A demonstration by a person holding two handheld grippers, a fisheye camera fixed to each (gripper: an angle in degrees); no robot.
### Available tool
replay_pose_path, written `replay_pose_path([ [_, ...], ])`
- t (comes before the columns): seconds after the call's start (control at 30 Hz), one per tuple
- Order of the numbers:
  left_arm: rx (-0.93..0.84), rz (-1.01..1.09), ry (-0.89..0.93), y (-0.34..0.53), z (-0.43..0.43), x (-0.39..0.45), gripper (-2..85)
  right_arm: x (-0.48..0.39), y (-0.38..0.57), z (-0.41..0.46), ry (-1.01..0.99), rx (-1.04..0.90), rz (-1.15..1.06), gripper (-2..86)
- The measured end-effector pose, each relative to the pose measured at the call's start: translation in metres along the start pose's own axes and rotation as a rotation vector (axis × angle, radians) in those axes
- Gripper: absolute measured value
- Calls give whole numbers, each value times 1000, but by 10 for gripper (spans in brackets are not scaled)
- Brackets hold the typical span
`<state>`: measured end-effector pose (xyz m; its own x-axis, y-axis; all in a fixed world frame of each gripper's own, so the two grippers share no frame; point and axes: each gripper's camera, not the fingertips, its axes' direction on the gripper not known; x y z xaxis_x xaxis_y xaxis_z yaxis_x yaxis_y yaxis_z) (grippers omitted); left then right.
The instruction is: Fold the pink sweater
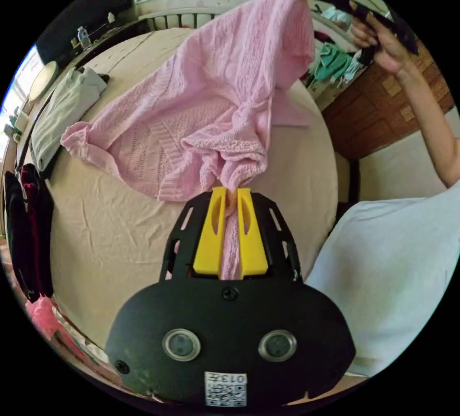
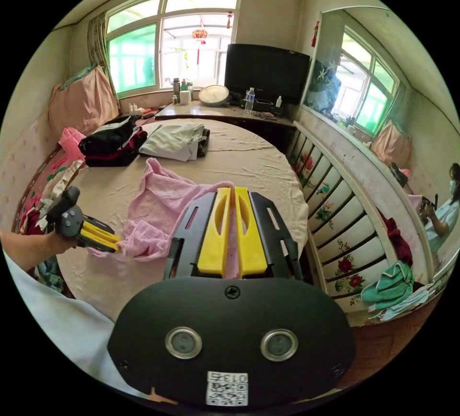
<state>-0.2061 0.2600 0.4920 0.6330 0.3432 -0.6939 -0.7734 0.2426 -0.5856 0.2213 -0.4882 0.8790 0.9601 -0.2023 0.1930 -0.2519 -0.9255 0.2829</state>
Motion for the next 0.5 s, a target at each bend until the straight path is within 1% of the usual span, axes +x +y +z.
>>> replay_pose_path([
  [0.03,35,-20,21,5,-13,-5,40,4,2,-10,1,24,6,9],
  [0.1,264,-56,116,35,-77,-19,34,8,3,-25,0,52,16,9],
  [0.13,331,-73,124,44,-95,-22,33,10,3,-38,6,83,21,9],
  [0.2,590,-129,84,89,-173,-29,30,9,2,-63,20,151,13,9],
  [0.23,672,-129,66,103,-194,-26,29,5,1,-83,45,213,-4,8],
  [0.27,832,-125,12,132,-236,-18,28,2,0,-94,62,251,-16,8],
  [0.3,965,-126,-67,161,-276,-5,27,-7,-2,-119,89,338,-54,8],
  [0.33,1024,-117,-111,175,-295,4,26,-19,-3,-146,104,439,-110,8],
  [0.37,1125,-77,-214,202,-329,28,25,-26,-4,-160,113,491,-140,8],
  [0.4,1199,-47,-327,225,-358,55,24,-42,-4,-187,150,590,-204,7],
  [0.43,1229,-35,-380,236,-371,69,24,-60,-5,-213,205,678,-261,7],
  [0.5,1353,28,-546,279,-414,121,24,-81,-8,-249,239,797,-321,7],
])
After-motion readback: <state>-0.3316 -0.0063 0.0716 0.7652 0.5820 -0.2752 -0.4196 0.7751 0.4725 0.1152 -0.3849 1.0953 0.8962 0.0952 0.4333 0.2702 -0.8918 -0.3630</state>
